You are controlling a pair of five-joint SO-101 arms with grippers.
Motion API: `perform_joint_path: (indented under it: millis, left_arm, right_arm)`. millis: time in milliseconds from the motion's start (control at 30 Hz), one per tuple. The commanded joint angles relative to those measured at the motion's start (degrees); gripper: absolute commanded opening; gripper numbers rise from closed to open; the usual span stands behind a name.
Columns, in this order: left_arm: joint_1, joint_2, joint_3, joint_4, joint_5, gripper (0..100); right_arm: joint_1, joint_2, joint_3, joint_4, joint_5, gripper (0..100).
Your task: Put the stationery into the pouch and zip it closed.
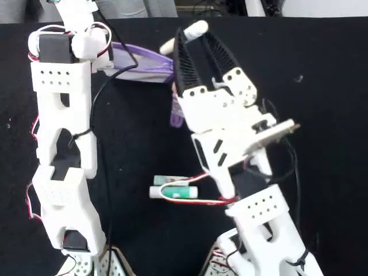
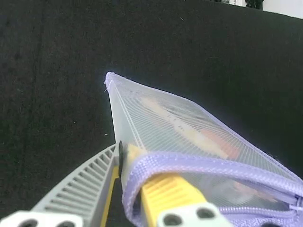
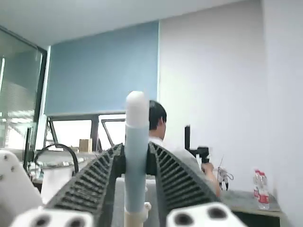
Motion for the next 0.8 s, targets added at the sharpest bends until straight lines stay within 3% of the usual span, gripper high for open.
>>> perform_joint_path:
  millis: [0, 267, 500, 767]
  left_arm:
    - [2.6, -1.1, -0.6, 0.4, -0.6, 3]
    - [8.5, -1.2, 1.6, 0.4, -0.4, 3]
    - [8.9, -1.2, 1.7, 0.4, 0.7, 3]
    - [8.9, -1.2, 1.9, 0.4, 0.7, 3]
  right_arm:
    - [-0.7, 0.1, 1.0, -5.0, 0.4, 1.1]
    - [1.8, 0.7, 9.6, -12.0, 0.5, 1.1]
    - [1.8, 1.5, 15.7, -19.1, 0.6, 1.1]
    - [5.1, 19.7, 11.7, -26.5, 0.4, 1.1]
